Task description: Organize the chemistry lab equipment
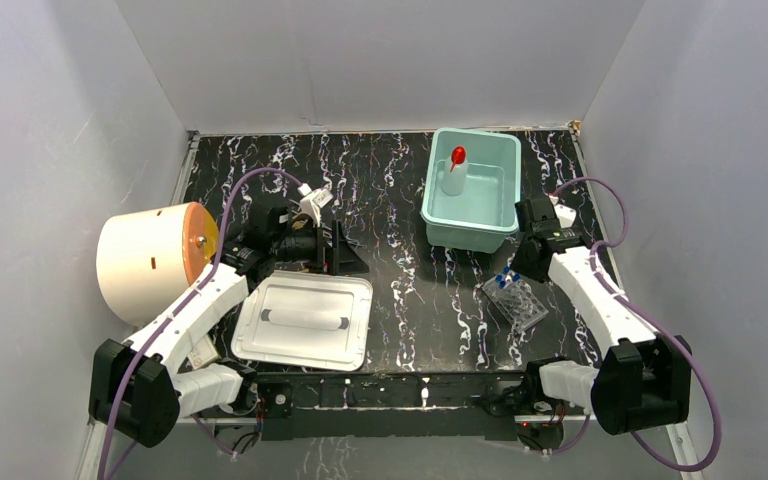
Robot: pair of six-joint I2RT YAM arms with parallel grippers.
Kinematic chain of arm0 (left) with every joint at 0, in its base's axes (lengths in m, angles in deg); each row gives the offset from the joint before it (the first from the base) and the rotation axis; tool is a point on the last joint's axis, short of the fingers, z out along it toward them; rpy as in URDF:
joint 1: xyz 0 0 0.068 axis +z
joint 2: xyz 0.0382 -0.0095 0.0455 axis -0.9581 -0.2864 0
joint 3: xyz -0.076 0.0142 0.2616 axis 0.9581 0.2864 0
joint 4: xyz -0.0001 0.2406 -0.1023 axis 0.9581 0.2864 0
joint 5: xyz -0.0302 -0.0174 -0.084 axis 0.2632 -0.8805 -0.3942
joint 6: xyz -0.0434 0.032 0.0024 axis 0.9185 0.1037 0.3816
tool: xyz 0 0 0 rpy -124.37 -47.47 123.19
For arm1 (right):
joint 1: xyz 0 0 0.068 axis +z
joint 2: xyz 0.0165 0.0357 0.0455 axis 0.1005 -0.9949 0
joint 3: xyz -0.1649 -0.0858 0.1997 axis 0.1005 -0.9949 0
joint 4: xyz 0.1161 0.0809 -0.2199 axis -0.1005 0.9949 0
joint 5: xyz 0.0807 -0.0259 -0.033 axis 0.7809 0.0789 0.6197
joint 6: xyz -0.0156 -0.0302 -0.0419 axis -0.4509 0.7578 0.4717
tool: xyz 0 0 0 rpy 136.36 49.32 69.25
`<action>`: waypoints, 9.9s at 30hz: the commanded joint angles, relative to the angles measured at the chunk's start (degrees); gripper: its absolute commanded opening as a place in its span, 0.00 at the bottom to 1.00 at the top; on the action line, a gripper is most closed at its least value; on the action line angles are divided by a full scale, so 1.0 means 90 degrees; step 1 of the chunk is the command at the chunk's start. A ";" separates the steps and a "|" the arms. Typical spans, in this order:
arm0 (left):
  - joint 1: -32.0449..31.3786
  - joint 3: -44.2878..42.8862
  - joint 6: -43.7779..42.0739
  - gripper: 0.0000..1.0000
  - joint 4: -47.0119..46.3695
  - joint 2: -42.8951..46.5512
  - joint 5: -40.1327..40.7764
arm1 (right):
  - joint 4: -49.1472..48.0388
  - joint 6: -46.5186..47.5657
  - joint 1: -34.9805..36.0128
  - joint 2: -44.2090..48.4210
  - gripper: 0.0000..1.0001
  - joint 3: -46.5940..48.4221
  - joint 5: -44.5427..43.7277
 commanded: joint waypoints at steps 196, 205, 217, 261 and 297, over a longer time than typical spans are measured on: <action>-0.0018 0.0144 -0.0110 0.84 0.0055 0.0050 -0.0092 | -0.0108 -0.0604 -0.0273 0.0463 0.30 -0.0100 0.1320; -0.0018 0.0172 -0.0102 0.84 0.0029 0.0021 -0.0112 | 0.0302 -0.0516 -0.0268 0.0959 0.39 0.0008 0.1216; -0.0023 0.0288 -0.0072 0.84 -0.0004 0.0080 -0.0091 | 0.0945 -0.0525 -0.0275 0.1494 0.19 -0.0378 0.1628; -0.0018 0.0194 -0.0103 0.84 0.0035 0.0037 -0.0050 | 0.0036 -0.0251 -0.0274 0.0679 0.23 -0.0159 0.1511; -0.0018 -0.1123 0.0513 0.84 0.1961 0.0408 0.3678 | -0.0286 0.0889 0.0445 0.0704 0.45 0.1936 0.2202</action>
